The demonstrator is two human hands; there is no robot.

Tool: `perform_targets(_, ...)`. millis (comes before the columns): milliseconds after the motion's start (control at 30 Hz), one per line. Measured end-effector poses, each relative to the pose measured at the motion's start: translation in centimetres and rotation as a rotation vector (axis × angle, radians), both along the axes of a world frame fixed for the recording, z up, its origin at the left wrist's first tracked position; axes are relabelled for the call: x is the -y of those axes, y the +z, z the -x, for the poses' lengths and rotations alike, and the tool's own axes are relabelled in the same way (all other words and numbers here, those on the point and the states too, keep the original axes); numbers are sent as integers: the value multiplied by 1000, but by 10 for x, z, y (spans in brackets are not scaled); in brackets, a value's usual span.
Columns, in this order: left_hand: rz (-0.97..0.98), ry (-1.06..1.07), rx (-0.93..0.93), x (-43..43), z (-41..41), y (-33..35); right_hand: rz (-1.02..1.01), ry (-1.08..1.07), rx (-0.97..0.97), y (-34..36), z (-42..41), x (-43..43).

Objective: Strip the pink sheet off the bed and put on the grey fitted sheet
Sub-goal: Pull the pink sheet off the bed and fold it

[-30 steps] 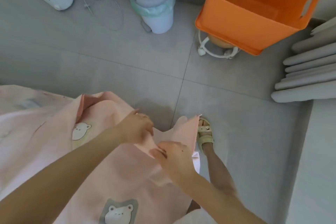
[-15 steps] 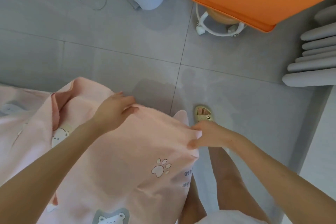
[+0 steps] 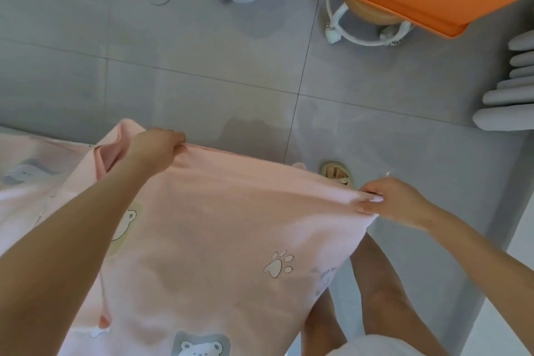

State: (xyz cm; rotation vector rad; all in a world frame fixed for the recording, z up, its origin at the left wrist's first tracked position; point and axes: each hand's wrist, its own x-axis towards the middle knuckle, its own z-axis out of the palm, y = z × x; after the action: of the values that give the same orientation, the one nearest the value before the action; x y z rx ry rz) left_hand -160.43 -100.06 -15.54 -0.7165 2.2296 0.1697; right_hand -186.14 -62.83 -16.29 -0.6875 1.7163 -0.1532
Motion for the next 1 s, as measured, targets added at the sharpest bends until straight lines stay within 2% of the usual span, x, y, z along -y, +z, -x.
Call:
perform_targets(100, -43, 91, 0, 7, -3, 3, -107, -17, -37, -7, 1, -9)
perform_targets(167, 30, 141, -132, 13, 8, 9, -113, -122, -115, -5, 5, -4)
perform_targets(233, 133, 175, -251, 25, 26, 15, -81, -170, -206, -2, 14, 10)
perform_targets(367, 253, 193, -327, 49, 50, 24, -9, -203, -285, 7, 34, 43)
perform_targets(500, 326, 182, -431, 63, 70, 34, -7, -271, -350, 15, 55, 65)
perform_targets(633, 365, 270, -538, 78, 103, 41, 99, -363, -527, 23, 92, 91)
perform_targets(733, 347, 338, -527, 82, 113, 31, 54, -276, -552, -2, 93, 111)
perform_targets(800, 278, 427, -453, 80, 109, 16, -52, -89, -510, -29, 76, 118)
perform_targets(867, 168, 423, -324, 67, 95, 2, -170, 146, -508, -48, 58, 117)
perform_targets(933, 102, 397, -295, 50, 74, -4, -168, 193, -523, -51, 45, 117)
perform_targets(1000, 101, 418, -307, 32, 52, -2, -113, 137, -483, -45, 34, 115)
